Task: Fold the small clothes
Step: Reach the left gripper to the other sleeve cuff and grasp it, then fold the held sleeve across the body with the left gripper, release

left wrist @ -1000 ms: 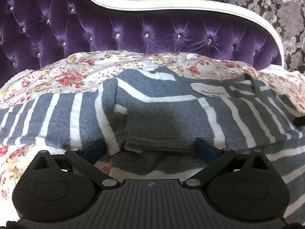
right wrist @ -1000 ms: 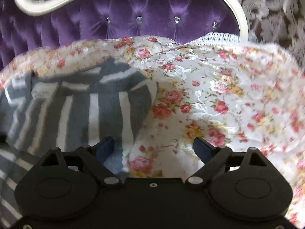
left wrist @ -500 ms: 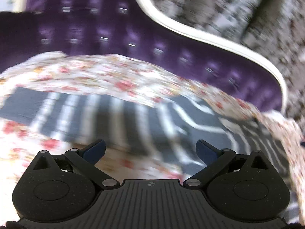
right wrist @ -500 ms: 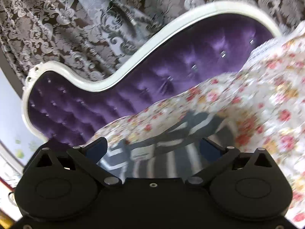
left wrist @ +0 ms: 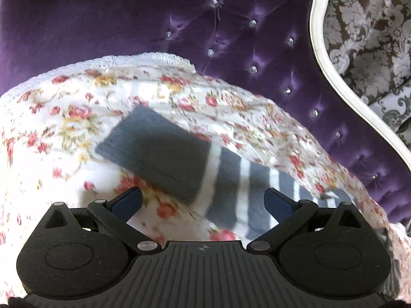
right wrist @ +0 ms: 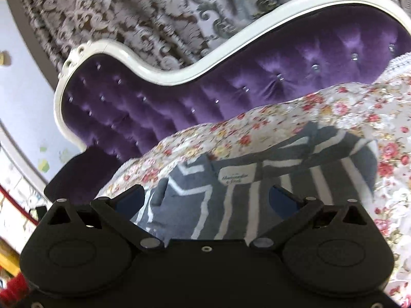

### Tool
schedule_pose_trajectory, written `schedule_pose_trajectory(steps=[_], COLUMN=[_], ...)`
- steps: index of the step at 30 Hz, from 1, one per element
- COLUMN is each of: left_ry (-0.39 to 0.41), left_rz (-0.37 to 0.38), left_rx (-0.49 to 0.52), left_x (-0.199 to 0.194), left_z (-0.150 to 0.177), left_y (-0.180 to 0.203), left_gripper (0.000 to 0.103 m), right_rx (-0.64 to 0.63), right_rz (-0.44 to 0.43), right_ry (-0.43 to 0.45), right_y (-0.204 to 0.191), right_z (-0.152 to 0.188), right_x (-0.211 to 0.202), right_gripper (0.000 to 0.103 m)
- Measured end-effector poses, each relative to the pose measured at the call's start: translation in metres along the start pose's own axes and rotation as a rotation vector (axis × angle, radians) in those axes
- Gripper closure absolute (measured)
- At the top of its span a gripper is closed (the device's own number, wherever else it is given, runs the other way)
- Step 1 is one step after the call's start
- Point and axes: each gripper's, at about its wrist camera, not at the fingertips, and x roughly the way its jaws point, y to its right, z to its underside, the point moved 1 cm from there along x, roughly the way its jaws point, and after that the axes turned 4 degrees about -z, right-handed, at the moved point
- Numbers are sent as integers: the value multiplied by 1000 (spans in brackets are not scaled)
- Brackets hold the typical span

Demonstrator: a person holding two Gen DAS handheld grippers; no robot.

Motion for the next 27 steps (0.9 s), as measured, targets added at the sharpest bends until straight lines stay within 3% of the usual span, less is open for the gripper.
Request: schedule_pose_trajectory(steps=[8,9,11,13,20,27], left_ry=[43,56,69,52,86,135], left_rz=[4,-6,-47,-64,-16,149], left_rx=[-23,-44,-64,-72,-98,41], left_x=[16,16,15,18,-11,-68], left_z=[-16,-17,-18,-20,-26,-44], left_y=[-6,-7,-10,-14,-1,79], left_gripper=[4,12,67,92,94,94], right_rx=[-31,-33,-35,-33,-20,34], right_rz=[11,13,17,21,34,96], right_ry=[-49,-52,-58,-65,-59,-36], right_y=[-7,-7,-8,-8,-5,9], right_z=[9,9,10,11,10,3], right_x=[13,13,14,15,14,6], right_gripper=[0,0,0,0,0,0])
